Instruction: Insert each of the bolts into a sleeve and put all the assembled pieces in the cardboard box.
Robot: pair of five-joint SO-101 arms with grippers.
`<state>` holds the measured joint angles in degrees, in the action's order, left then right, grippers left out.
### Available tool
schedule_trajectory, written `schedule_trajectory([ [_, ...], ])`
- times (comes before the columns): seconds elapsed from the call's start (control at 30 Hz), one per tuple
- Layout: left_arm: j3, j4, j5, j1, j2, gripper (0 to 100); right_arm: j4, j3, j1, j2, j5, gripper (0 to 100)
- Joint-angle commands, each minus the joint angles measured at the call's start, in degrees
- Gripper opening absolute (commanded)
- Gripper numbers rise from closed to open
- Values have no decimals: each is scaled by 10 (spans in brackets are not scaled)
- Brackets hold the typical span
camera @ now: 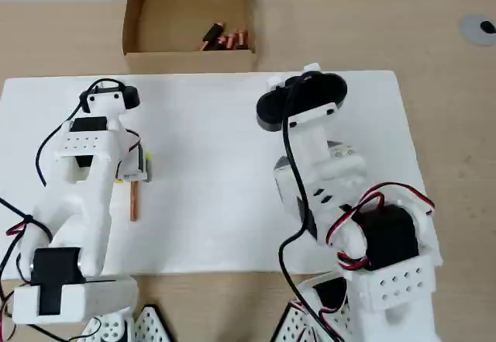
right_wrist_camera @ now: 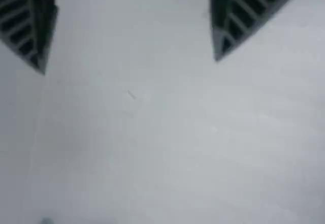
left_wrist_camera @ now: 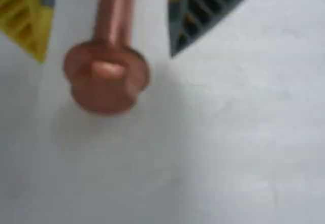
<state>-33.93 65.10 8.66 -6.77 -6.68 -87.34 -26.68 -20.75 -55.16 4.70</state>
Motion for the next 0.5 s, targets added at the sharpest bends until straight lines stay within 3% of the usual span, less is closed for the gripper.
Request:
schedule_trajectory([
  [0.0, 21, -6, -3, 3, -1, 163, -3, 3, 13, -7, 3, 253],
  [0.47, -75, -98, -3, 2, -2, 160, -5, 4, 13, -7, 2, 253],
])
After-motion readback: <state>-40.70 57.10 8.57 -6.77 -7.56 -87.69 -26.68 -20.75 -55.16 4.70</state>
